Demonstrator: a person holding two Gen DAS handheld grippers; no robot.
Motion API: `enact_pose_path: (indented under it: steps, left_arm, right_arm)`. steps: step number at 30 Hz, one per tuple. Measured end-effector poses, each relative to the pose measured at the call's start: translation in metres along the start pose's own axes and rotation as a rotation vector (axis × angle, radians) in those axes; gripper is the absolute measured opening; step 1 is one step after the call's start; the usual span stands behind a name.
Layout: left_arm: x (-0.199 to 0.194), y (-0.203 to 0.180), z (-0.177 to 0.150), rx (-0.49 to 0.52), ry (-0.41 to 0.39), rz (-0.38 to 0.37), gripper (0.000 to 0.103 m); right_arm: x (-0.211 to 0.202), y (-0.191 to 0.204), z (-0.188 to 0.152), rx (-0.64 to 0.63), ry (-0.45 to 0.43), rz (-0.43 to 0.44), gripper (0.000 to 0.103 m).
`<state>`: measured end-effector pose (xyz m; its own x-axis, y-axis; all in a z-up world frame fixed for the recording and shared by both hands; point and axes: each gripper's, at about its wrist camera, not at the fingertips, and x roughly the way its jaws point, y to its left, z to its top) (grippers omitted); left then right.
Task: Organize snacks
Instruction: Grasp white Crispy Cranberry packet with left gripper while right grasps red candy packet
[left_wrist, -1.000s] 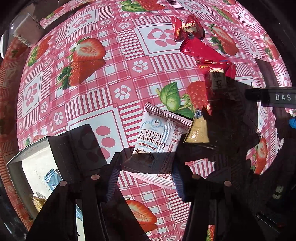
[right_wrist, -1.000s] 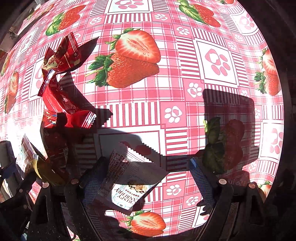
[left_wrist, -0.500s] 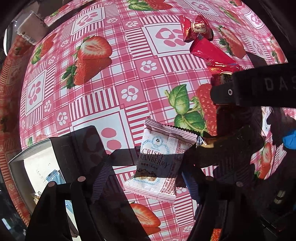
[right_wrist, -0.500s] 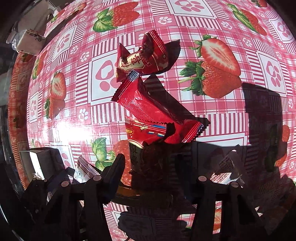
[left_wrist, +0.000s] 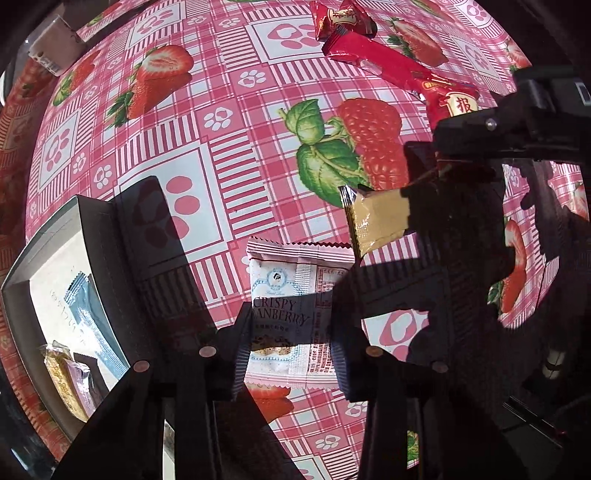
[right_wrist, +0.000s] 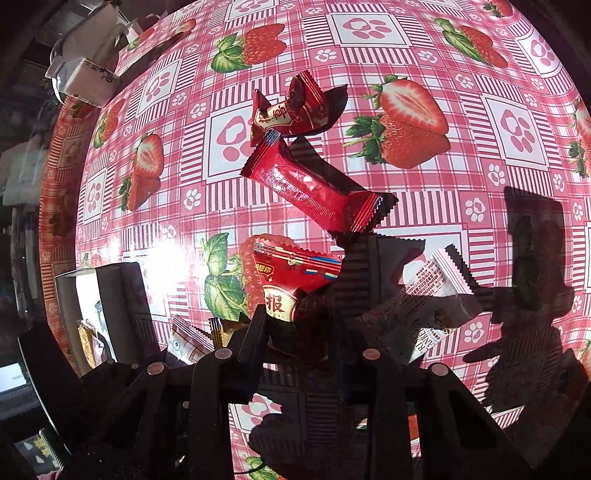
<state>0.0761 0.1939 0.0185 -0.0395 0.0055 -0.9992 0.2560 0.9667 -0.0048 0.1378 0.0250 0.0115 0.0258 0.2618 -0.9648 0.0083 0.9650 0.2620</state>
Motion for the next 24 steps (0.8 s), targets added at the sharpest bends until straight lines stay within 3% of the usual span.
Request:
enact_pose_path:
  steps: [7,13,24]
  left_arm:
    - [0.005,-0.013,-0.031,0.072,0.029,0.025,0.042]
    - [0.004,-0.017,-0.035,0.068,0.037,0.032,0.044]
    - [0.008,-0.026,-0.023,0.072,0.047,0.041,0.047]
  right_arm:
    - [-0.007,-0.005,-0.057,0.038,0.037,-0.002,0.033]
    - [0.019,-0.012,-0.098,0.034,0.117,-0.091,0.033]
    - [0.026,-0.017,-0.103,0.022,0.119,-0.145,0.033]
